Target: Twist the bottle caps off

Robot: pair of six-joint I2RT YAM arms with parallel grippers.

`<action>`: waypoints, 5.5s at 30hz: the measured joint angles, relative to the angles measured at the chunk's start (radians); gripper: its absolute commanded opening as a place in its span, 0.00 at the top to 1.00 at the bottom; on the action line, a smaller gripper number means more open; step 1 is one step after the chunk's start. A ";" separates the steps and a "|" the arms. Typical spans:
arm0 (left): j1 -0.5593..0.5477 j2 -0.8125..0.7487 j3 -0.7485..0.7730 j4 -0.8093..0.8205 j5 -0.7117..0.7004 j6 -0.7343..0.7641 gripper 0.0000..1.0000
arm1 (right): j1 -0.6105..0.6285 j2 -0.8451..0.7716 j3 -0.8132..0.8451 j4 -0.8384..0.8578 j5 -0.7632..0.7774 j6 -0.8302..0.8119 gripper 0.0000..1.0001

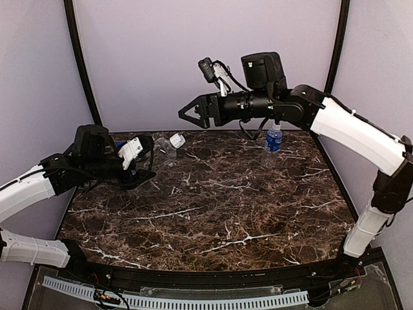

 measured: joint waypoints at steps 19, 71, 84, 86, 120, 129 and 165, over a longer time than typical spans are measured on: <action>0.000 -0.013 -0.022 0.048 -0.063 0.021 0.56 | 0.006 0.267 0.250 -0.270 -0.115 0.257 0.57; -0.005 -0.055 -0.037 -0.349 0.623 0.144 0.54 | 0.327 -0.058 -0.232 -0.127 0.040 -1.328 1.00; -0.019 -0.058 -0.039 -0.293 0.625 0.161 0.55 | 0.308 -0.145 -0.364 0.003 0.003 -1.353 1.00; -0.019 -0.058 -0.039 -0.292 0.625 0.163 0.55 | 0.308 -0.146 -0.366 0.008 0.002 -1.358 1.00; 0.001 -0.082 -0.116 0.099 -0.011 0.028 0.60 | 0.093 0.126 0.119 -0.089 0.098 0.066 0.21; 0.001 -0.082 -0.117 0.104 -0.023 0.036 0.60 | 0.093 0.211 0.175 -0.232 0.093 0.157 0.37; 0.005 -0.104 -0.129 -0.106 0.386 0.088 0.65 | 0.114 0.083 -0.104 -0.172 -0.299 -0.406 1.00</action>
